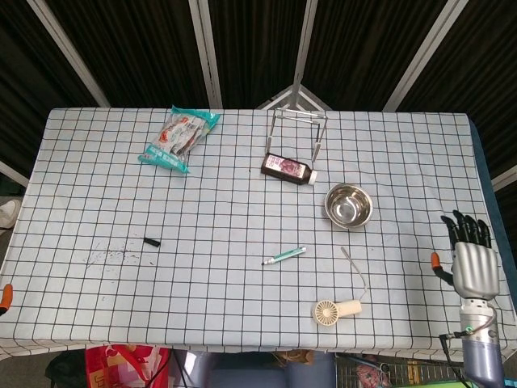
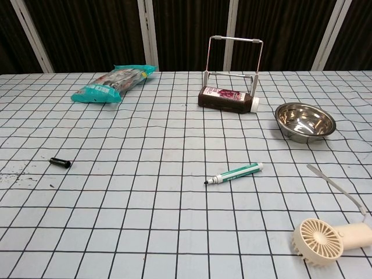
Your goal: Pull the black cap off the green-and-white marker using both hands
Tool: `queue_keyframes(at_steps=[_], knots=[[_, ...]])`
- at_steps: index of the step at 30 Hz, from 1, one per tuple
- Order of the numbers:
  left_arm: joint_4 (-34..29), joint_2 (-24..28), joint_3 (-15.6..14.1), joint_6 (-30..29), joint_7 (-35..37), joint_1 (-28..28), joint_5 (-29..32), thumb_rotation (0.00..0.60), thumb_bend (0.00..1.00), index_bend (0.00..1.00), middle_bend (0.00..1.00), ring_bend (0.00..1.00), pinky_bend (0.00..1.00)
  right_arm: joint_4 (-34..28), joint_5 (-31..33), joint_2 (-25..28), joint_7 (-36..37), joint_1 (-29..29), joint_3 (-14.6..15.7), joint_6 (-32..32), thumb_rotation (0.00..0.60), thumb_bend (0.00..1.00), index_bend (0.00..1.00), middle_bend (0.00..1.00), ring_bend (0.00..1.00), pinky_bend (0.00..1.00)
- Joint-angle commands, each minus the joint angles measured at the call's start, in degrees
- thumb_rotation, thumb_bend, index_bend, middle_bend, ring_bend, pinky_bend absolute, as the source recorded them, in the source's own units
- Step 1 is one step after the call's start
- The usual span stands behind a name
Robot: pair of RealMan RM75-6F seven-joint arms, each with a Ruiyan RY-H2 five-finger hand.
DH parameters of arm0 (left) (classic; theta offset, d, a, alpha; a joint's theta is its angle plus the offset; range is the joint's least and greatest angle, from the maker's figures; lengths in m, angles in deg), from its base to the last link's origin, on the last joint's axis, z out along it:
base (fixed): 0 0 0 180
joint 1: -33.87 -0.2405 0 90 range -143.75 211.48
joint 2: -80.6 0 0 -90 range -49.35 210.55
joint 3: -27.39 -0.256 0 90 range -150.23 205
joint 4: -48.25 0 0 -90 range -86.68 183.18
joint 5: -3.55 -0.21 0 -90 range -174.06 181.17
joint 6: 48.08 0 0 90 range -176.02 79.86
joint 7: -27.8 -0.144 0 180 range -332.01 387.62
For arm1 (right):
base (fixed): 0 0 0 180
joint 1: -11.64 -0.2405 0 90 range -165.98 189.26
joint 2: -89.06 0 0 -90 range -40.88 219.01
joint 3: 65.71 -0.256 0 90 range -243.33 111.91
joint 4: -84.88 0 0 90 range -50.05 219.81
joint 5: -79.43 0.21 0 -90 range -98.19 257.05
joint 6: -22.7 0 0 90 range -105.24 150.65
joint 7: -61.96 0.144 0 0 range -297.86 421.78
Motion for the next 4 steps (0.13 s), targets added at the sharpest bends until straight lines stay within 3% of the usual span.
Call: queue_keyframes(at_steps=[1, 4], knots=[[-1.2, 1.1, 0.5, -0.3, -0.3, -0.5, 0.1, 0.6, 0.54, 0.11, 0.01, 0.0, 0.0, 0.3, -2.7, 2.8, 0.0, 2.2, 0.7, 2.1, 0.6, 0.41, 0.16, 0.1, 0.07, 0.0], [-2.1, 1.8, 0.4, -0.2, -1.1, -0.6, -0.4, 0.6, 0.54, 0.11, 0.03, 0.0, 0.0, -0.6, -3.8, 3.9, 0.3, 2.7, 0.9, 2.0, 0.6, 0.41, 0.15, 0.1, 0.07, 0.0]])
